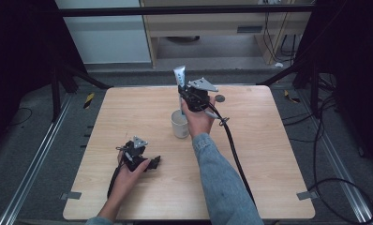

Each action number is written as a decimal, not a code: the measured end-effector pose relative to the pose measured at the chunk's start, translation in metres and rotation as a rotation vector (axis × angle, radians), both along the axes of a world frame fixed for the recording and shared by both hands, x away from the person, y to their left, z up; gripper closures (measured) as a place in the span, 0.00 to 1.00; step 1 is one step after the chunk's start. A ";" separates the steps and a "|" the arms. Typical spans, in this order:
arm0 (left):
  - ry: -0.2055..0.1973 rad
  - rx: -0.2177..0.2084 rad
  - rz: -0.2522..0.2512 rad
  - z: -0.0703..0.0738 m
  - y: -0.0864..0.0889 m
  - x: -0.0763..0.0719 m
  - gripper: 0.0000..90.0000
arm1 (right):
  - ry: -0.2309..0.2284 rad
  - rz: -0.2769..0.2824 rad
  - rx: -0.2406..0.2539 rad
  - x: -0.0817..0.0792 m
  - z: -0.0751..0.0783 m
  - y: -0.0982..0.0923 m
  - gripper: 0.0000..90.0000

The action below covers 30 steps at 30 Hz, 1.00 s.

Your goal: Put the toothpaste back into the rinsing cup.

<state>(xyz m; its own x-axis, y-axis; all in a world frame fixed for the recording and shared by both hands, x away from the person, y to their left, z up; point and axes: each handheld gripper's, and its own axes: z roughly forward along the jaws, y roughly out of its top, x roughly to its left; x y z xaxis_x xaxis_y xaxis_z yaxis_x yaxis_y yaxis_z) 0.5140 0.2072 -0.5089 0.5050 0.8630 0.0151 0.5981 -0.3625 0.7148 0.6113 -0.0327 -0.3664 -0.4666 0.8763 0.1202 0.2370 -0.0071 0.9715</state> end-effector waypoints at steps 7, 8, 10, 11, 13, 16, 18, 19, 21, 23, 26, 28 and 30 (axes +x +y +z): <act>0.000 -0.001 0.000 0.000 0.000 0.000 0.00 | 0.014 0.011 -0.013 0.003 -0.012 0.009 0.87; 0.001 0.003 -0.002 0.000 0.000 0.000 0.00 | 0.017 0.012 -0.013 0.003 -0.014 0.010 0.87; 0.002 0.003 -0.002 0.000 0.000 0.000 0.00 | 0.025 0.014 -0.013 0.002 -0.019 0.011 0.87; 0.001 0.003 -0.002 0.000 0.000 0.000 0.00 | 0.034 0.015 -0.011 0.002 -0.022 0.012 0.87; 0.001 0.003 -0.002 0.000 0.000 0.000 0.00 | 0.042 0.017 -0.011 0.001 -0.027 0.014 0.87; 0.001 0.003 -0.002 0.000 0.000 0.000 0.00 | 0.047 0.015 -0.009 0.001 -0.032 0.014 0.87; 0.001 0.002 -0.002 0.000 0.000 0.000 0.00 | 0.055 0.009 -0.008 0.002 -0.037 0.014 0.87; 0.002 0.005 -0.003 0.000 0.000 0.000 0.00 | 0.056 0.007 -0.008 0.002 -0.038 0.013 0.87; 0.002 0.004 -0.003 0.000 0.000 0.000 0.00 | 0.060 0.006 -0.011 0.003 -0.040 0.013 0.87; 0.002 0.005 -0.003 0.000 0.000 0.000 0.00 | 0.063 0.002 -0.006 0.003 -0.042 0.012 0.87; 0.002 0.005 -0.004 0.000 0.000 0.000 0.00 | 0.064 0.002 -0.011 0.002 -0.044 0.013 0.87; 0.002 0.004 -0.004 0.000 0.000 0.000 0.00 | 0.068 0.001 -0.014 0.001 -0.047 0.013 0.86; 0.002 0.005 -0.004 0.000 0.000 0.000 0.00 | 0.071 -0.003 -0.011 0.001 -0.048 0.013 0.87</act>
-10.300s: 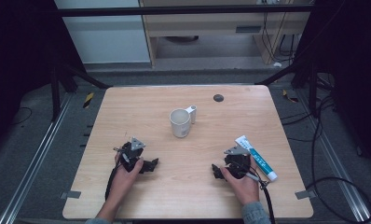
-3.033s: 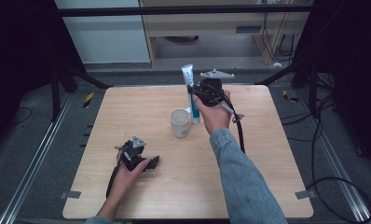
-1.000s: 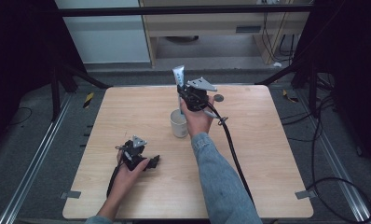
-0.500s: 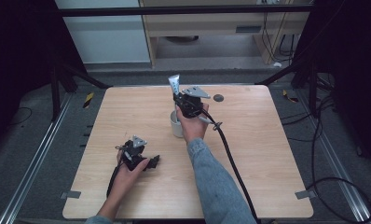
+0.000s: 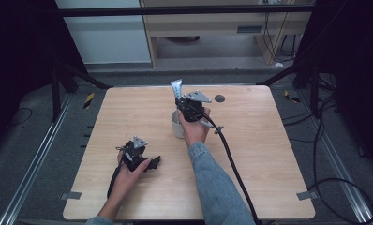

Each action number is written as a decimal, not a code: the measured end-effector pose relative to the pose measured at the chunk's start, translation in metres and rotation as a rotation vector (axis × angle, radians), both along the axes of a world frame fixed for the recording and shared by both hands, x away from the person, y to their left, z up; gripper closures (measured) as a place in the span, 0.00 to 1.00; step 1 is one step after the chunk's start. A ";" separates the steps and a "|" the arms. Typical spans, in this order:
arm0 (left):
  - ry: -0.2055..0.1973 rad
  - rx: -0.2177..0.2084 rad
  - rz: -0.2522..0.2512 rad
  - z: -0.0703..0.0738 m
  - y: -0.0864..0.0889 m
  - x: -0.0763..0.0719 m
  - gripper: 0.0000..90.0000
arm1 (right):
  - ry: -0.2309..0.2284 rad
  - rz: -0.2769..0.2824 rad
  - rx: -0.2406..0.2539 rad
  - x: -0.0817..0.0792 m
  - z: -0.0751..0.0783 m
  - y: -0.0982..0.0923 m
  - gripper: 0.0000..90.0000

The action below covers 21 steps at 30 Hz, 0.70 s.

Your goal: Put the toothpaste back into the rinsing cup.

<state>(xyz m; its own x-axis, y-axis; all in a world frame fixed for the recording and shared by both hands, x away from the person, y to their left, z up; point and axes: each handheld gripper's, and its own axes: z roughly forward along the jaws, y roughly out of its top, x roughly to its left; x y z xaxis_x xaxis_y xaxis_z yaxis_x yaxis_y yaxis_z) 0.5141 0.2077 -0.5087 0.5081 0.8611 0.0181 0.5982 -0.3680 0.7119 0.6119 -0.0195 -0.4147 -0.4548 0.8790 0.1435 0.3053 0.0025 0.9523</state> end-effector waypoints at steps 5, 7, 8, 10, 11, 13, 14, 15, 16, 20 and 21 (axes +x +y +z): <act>0.000 0.000 0.000 0.000 0.000 0.000 0.00 | 0.013 -0.002 -0.002 0.000 -0.007 0.001 0.87; 0.000 0.000 0.000 0.000 0.000 0.000 0.00 | 0.012 -0.001 -0.001 -0.001 -0.009 0.002 0.87; 0.000 0.000 0.000 0.000 0.000 0.000 0.00 | 0.014 -0.003 0.002 -0.001 -0.009 0.002 0.87; 0.000 0.000 0.000 0.000 0.000 0.000 0.00 | 0.018 -0.005 0.007 -0.001 -0.010 0.002 0.87; 0.000 0.000 0.000 0.000 0.000 0.000 0.00 | 0.021 -0.005 0.011 0.000 -0.011 0.002 0.87; 0.000 0.000 0.000 0.000 0.000 0.000 0.00 | 0.021 -0.003 0.013 0.000 -0.012 0.002 0.87; 0.000 0.000 0.000 0.000 0.000 0.000 0.00 | 0.022 -0.003 0.013 0.000 -0.012 0.002 0.86; 0.000 0.000 0.000 0.000 0.000 0.000 0.00 | 0.023 -0.003 0.012 0.000 -0.012 0.003 0.86; 0.000 0.000 0.000 0.000 0.000 0.000 0.00 | 0.025 -0.002 0.014 0.000 -0.012 0.003 0.86; 0.000 0.000 0.000 0.000 0.000 0.000 0.00 | 0.034 -0.004 0.014 0.000 -0.013 0.003 0.86; -0.001 -0.003 0.002 0.000 0.000 0.000 0.00 | 0.036 -0.005 0.017 0.000 -0.014 0.003 0.86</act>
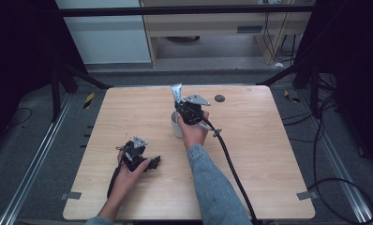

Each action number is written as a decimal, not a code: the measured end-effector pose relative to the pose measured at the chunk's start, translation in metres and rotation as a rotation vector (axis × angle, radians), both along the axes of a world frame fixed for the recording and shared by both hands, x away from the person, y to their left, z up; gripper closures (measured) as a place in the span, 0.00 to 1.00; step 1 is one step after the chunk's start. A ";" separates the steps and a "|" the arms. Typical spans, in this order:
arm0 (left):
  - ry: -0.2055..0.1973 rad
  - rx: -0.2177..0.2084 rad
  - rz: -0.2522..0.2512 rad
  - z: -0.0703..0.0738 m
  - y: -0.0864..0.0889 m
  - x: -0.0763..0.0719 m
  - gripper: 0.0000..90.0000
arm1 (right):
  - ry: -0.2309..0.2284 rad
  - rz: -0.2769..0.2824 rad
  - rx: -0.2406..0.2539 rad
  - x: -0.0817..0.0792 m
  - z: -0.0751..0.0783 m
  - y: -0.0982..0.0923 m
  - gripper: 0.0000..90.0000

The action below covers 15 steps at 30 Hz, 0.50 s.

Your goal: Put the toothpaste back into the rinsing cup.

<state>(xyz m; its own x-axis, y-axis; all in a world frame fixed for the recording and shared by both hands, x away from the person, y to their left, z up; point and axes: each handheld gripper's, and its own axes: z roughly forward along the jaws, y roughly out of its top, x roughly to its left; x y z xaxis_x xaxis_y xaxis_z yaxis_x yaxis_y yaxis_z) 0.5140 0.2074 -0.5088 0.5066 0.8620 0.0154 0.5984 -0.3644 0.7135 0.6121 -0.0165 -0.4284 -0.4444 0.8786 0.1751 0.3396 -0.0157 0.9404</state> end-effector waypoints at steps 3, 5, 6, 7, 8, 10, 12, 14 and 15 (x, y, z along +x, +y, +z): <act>0.001 0.003 -0.001 0.000 0.000 0.000 0.00 | 0.000 -0.003 -0.002 0.000 0.000 0.000 0.86; 0.001 0.002 -0.001 0.000 0.000 0.000 0.00 | 0.002 -0.002 -0.002 0.000 0.000 -0.001 0.86; 0.001 0.002 -0.002 0.000 0.000 0.000 0.00 | 0.008 -0.004 -0.004 -0.001 -0.001 0.000 0.86; 0.002 0.003 -0.002 0.000 0.000 0.000 0.00 | 0.011 -0.004 -0.002 0.000 -0.001 0.000 0.86; 0.002 0.003 -0.001 0.000 0.000 0.000 0.00 | 0.014 -0.004 -0.001 0.000 -0.001 -0.001 0.86; 0.002 0.003 -0.002 0.000 0.000 0.000 0.00 | 0.017 -0.005 0.000 -0.001 -0.001 -0.001 0.86; 0.001 0.002 -0.001 0.000 0.000 0.000 0.00 | 0.024 -0.002 -0.010 -0.001 -0.002 0.000 0.86; 0.000 0.002 -0.001 0.000 0.000 0.000 0.00 | 0.032 -0.007 -0.013 -0.001 -0.004 0.000 0.86; 0.001 0.005 -0.003 0.000 0.000 0.000 0.00 | 0.035 -0.009 -0.012 -0.002 -0.005 0.000 0.86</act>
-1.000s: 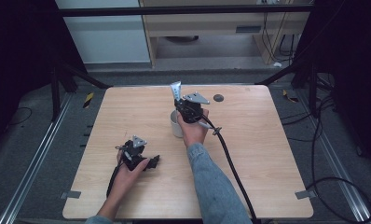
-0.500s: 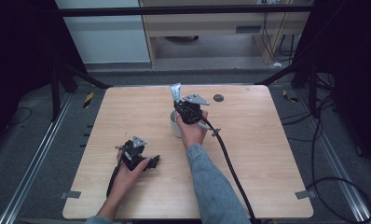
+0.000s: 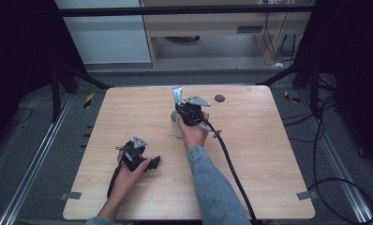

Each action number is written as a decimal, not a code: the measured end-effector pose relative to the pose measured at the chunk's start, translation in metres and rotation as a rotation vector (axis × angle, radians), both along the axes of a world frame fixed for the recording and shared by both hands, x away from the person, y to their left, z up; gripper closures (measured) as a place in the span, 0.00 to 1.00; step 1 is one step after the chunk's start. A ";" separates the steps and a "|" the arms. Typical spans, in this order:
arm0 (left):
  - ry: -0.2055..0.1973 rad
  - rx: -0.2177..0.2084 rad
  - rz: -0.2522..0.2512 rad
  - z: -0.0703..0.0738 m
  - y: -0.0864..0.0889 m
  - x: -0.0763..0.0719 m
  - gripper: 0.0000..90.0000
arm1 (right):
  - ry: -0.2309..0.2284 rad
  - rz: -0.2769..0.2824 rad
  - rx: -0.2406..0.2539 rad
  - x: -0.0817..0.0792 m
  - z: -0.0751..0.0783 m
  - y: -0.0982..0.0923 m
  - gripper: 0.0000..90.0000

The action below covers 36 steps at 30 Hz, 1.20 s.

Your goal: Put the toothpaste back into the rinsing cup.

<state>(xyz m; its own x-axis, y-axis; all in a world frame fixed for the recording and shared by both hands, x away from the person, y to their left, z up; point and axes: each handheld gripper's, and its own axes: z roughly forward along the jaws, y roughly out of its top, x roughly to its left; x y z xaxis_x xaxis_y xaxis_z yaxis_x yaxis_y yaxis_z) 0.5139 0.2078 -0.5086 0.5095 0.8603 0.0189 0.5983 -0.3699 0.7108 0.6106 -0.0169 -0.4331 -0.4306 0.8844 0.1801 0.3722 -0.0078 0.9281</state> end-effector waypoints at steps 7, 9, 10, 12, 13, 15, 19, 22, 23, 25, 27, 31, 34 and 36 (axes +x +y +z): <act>0.001 0.003 -0.002 0.000 0.000 0.000 0.00 | 0.023 -0.001 0.005 0.002 -0.001 -0.004 0.86; 0.001 0.002 -0.001 0.000 0.000 0.000 0.00 | 0.029 -0.004 0.007 0.002 0.000 -0.006 0.86; 0.000 0.000 0.001 0.000 0.000 0.000 0.00 | 0.028 -0.002 0.005 0.002 0.000 -0.007 0.86; 0.001 0.003 -0.002 0.000 0.000 0.000 0.00 | 0.025 -0.003 0.002 0.002 0.001 -0.008 0.86; 0.001 0.004 -0.002 0.000 0.000 0.000 0.00 | 0.028 -0.005 0.005 0.001 0.001 -0.008 0.86; 0.001 0.003 -0.002 0.000 0.000 0.000 0.00 | 0.030 -0.006 0.009 0.001 0.002 -0.009 0.86; 0.001 0.003 -0.002 0.000 0.000 0.000 0.00 | 0.035 -0.007 0.006 0.001 0.001 -0.009 0.86; 0.001 0.003 -0.002 0.000 0.000 0.000 0.00 | 0.038 -0.005 0.002 0.002 0.001 -0.010 0.86; 0.001 0.003 -0.002 0.000 0.000 0.000 0.00 | 0.041 -0.005 0.004 0.002 0.001 -0.010 0.86; 0.001 0.003 -0.002 0.000 0.000 0.000 0.00 | 0.044 -0.005 0.003 0.001 0.002 -0.010 0.86; 0.000 -0.001 0.001 0.000 0.000 0.000 0.00 | 0.043 -0.002 0.001 0.001 0.001 -0.010 0.86; 0.000 0.000 0.001 0.000 0.000 0.000 0.00 | 0.047 0.002 0.008 0.004 0.001 -0.013 0.86; -0.001 -0.001 0.001 0.000 0.000 0.000 0.00 | 0.058 0.003 0.016 0.005 0.002 -0.015 0.86; 0.000 -0.001 0.001 0.000 0.000 0.000 0.00 | 0.062 0.004 0.027 0.006 0.002 -0.017 0.86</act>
<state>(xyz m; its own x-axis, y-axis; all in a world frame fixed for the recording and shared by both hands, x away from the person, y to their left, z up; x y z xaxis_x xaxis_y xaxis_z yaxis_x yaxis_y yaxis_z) 0.5140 0.2077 -0.5086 0.5086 0.8608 0.0180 0.5984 -0.3684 0.7115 0.6166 -0.0335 -0.4314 -0.4212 0.8773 0.2301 0.4292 -0.0307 0.9027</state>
